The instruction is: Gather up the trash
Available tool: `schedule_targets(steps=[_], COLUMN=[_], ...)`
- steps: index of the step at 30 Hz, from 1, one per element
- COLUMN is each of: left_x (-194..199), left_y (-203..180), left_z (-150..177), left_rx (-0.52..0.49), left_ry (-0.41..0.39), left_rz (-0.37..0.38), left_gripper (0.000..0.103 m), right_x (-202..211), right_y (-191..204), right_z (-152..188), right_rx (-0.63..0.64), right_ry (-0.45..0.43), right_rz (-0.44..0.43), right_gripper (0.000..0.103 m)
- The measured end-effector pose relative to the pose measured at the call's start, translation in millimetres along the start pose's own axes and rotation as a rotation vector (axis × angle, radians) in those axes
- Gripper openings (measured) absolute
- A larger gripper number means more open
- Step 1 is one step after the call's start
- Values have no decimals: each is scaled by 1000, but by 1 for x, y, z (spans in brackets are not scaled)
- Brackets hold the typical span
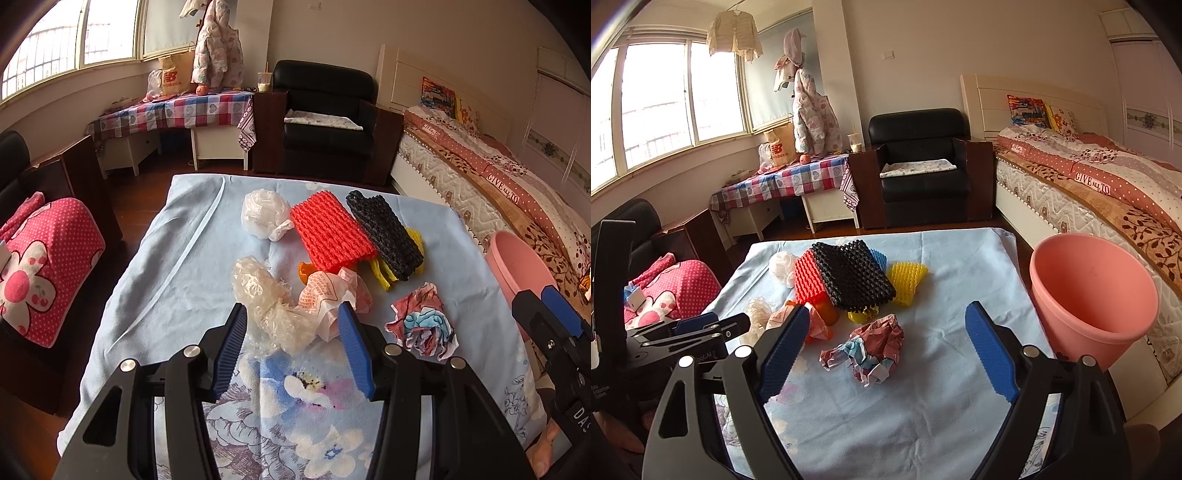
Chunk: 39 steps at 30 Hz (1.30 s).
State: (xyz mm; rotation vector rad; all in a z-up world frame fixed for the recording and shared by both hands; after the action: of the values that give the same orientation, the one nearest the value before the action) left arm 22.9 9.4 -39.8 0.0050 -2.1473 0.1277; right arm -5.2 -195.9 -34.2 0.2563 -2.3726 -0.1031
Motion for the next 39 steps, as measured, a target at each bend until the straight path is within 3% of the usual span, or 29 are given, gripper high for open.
schedule_targets(steps=[6,14,39], left_x=[8,2,-53], left_y=[20,39,38], left_z=[3,10,-29], left_rx=[25,72,118], left_ry=[-34,1,92], left_rz=[-1,8,12], left_gripper=[57,57,57], right_x=[4,-1,-28], right_y=[5,5,8], right_z=[-1,3,-19], right_rx=[26,39,31], right_ry=[-17,1,60], right_rz=[4,-4,-46], right_gripper=[85,85,80])
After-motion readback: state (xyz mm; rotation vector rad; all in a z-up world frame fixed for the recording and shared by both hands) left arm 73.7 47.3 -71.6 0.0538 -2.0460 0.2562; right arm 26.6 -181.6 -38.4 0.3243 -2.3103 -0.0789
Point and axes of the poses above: each gripper's, at about its wrist camera, not at the fingertips, and x roughly against the way its jaws point, y to its left, z to its underside, the point moved 2 cm from there along -x, roughly the way its jaws point, and after that the axes turned 13 degrees about y, right-handed, at the moved point
